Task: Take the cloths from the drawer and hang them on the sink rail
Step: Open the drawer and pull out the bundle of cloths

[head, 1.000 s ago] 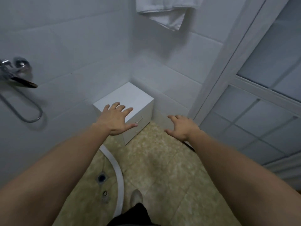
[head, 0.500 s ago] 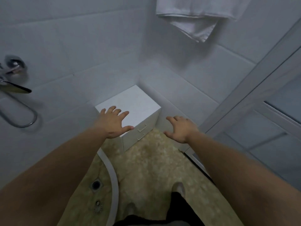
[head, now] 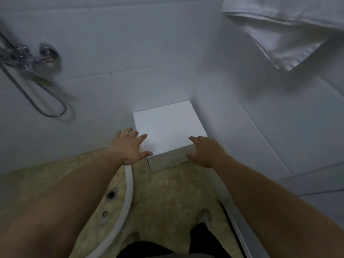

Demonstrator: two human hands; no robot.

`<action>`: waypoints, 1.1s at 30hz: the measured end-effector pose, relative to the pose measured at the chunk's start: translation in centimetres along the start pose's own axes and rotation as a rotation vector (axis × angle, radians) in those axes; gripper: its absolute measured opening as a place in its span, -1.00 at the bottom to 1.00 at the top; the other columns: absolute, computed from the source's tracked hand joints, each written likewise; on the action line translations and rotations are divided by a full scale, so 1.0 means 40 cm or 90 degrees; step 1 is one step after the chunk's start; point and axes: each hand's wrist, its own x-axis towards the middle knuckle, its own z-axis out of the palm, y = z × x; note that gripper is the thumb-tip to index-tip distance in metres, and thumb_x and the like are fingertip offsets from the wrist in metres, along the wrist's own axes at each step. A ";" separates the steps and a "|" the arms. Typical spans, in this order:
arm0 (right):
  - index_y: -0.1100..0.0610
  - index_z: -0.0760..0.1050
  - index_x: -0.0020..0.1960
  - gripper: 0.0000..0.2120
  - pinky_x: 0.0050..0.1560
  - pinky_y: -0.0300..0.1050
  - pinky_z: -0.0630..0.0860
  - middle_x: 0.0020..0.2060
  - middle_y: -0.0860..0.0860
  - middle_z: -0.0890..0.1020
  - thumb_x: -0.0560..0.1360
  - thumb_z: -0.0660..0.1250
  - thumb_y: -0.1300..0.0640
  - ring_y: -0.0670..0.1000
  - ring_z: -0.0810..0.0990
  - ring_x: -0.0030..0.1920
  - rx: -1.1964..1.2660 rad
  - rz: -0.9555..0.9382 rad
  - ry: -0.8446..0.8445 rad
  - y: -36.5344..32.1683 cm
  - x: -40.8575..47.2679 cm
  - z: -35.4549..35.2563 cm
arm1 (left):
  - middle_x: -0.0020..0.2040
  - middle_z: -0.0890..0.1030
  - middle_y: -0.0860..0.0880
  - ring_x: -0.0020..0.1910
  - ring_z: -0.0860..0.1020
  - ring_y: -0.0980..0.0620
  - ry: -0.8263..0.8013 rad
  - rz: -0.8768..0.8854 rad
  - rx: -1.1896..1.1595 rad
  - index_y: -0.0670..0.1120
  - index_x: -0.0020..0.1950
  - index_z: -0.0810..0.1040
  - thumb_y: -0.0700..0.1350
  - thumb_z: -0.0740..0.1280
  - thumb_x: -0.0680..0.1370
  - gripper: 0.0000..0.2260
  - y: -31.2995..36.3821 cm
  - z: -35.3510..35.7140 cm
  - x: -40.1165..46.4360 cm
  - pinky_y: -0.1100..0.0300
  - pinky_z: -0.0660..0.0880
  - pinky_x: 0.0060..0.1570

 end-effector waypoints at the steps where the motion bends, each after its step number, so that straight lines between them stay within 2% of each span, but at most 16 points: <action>1: -0.04 0.09 0.56 -0.23 0.35 0.24 0.37 0.46 0.09 0.37 0.47 0.13 -0.38 0.17 0.39 0.40 -0.002 -0.022 -0.016 0.034 0.015 0.005 | 0.58 0.14 -0.05 0.57 0.01 -0.11 -0.015 -0.004 -0.001 0.15 0.58 -0.01 0.55 -0.22 0.40 -0.16 0.039 0.002 0.004 -0.19 0.02 0.48; 4: -0.01 0.11 0.56 -0.24 0.33 0.21 0.40 0.44 0.11 0.38 0.48 0.15 -0.35 0.18 0.40 0.38 -0.008 -0.072 -0.063 0.124 0.068 0.032 | 0.58 0.14 -0.05 0.57 0.00 -0.10 0.009 -0.030 -0.025 0.15 0.58 -0.02 0.55 -0.24 0.40 -0.16 0.136 -0.004 0.020 -0.18 0.02 0.48; 7: 0.02 0.12 0.55 -0.24 0.32 0.16 0.42 0.43 0.12 0.39 0.49 0.15 -0.36 0.19 0.41 0.37 0.000 -0.088 -0.090 0.194 0.123 0.062 | 0.58 0.16 -0.04 0.57 -0.01 -0.09 0.029 -0.023 -0.010 0.15 0.58 -0.01 0.52 -0.17 0.44 -0.21 0.200 -0.018 0.045 -0.17 0.04 0.48; 15: 0.05 0.19 0.53 -0.26 0.25 0.09 0.43 0.35 0.11 0.47 0.49 0.17 -0.31 0.17 0.48 0.29 0.030 -0.114 -0.071 0.256 0.241 0.233 | 0.59 0.13 -0.04 0.57 -0.07 -0.11 -0.018 -0.034 -0.016 0.15 0.58 -0.01 0.50 -0.15 0.45 -0.22 0.225 0.078 0.249 -0.17 -0.01 0.49; 22: 0.07 0.22 0.51 -0.32 0.32 0.08 0.38 0.40 0.10 0.43 0.50 0.18 -0.24 0.15 0.42 0.35 0.022 -0.134 -0.125 0.221 0.425 0.459 | 0.60 0.08 -0.06 0.58 -0.12 -0.12 0.001 0.009 -0.021 0.12 0.58 0.00 0.47 -0.14 0.46 -0.24 0.195 0.297 0.472 -0.20 -0.10 0.50; 28: 0.04 0.16 0.55 -0.30 0.40 0.11 0.33 0.47 0.07 0.35 0.51 0.20 -0.23 0.13 0.34 0.44 0.017 -0.153 -0.129 0.168 0.610 0.678 | 0.61 -0.07 -0.09 0.56 -0.26 -0.13 -0.004 -0.007 -0.011 0.11 0.59 -0.11 0.49 -0.27 0.45 -0.21 0.128 0.529 0.611 -0.25 -0.18 0.48; 33: 0.05 0.14 0.56 -0.28 0.39 0.11 0.32 0.49 0.07 0.32 0.52 0.20 -0.25 0.12 0.31 0.47 0.019 -0.145 -0.127 0.131 0.738 0.845 | 0.61 -0.14 -0.09 0.56 -0.29 -0.13 0.005 -0.009 -0.012 0.15 0.58 -0.17 0.50 -0.32 0.44 -0.22 0.091 0.707 0.703 -0.30 -0.19 0.46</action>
